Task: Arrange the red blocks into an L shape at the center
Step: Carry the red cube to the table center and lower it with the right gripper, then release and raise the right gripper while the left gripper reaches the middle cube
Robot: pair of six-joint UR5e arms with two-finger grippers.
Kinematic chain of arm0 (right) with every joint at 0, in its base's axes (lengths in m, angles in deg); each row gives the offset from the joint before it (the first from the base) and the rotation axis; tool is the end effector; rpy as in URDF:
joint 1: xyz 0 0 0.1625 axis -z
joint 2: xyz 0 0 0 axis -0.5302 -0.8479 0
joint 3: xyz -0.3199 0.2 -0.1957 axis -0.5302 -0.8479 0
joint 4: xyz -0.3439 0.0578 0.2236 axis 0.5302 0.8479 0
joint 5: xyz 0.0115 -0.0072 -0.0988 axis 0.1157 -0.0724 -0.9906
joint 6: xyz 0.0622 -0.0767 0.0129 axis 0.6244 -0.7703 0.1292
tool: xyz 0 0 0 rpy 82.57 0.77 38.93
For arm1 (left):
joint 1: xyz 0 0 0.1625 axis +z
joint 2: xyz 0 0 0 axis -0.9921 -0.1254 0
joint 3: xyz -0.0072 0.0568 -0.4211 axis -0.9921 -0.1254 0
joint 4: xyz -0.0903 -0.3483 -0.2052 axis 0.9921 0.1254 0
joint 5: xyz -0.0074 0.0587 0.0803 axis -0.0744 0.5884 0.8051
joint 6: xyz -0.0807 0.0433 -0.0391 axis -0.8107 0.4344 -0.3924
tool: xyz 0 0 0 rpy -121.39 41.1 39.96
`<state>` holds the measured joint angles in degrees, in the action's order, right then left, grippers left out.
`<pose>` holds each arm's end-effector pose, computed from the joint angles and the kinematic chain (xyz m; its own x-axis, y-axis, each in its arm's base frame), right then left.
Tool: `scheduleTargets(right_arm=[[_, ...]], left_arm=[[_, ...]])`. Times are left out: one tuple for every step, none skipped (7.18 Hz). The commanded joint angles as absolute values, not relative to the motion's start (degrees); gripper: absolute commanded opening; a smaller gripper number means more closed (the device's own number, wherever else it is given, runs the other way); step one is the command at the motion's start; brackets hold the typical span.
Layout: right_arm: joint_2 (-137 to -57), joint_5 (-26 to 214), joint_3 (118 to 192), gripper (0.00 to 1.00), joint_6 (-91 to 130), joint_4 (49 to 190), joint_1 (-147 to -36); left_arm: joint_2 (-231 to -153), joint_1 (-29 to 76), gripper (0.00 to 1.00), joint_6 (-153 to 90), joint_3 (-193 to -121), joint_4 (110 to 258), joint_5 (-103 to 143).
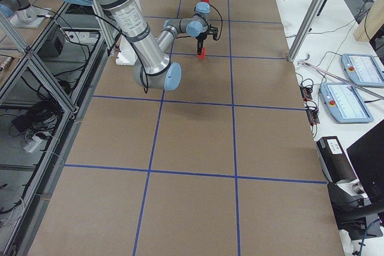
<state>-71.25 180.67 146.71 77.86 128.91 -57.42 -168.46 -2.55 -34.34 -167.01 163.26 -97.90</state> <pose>-0.6263 -0.4083 0.1985 0.6738 0.0419 0.7377 -0.0149 0.9990 -0.0431 -0.0192 -0.4755 0.5807 0.6305 -0.0905 -0.7709 0.1173 0.9929 -0.0206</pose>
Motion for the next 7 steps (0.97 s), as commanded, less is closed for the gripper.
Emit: scheduleTargets(right_arm=[[-71.1,180.6,146.7,0.99,77.9,128.9,-57.4],[-70.7,180.8,147.9,0.99,77.9,129.1,-57.9],[-71.9,181.5,150.4,0.99,77.8,129.4,-60.3],[-75.1,182.7,154.1,0.99,77.8,129.2,-62.6],[-79.8,185.2,159.6,0.99,77.8,129.1,-65.7],[-85.1,187.7,164.1,0.99,77.3,128.8,-68.9],[-88.3,189.8,166.0,0.99,74.0,128.7,-71.8]], left_arm=[[-168.7,-1.3,1.0,-39.1,-167.0,165.6,-99.6],[-168.8,3.3,1.0,-48.1,-167.1,172.6,-101.4],[-169.3,7.0,1.0,-60.6,-167.2,180.4,-101.1],[-171.1,11.9,1.0,-68.7,-168.6,182.0,-100.5],[-173.8,16.7,1.0,-75.5,-170.3,182.0,-100.4],[-175.0,20.6,1.0,-83.8,-172.5,182.0,-99.9],[-175.0,27.4,1.0,-89.8,-175.7,182.0,-92.6]])
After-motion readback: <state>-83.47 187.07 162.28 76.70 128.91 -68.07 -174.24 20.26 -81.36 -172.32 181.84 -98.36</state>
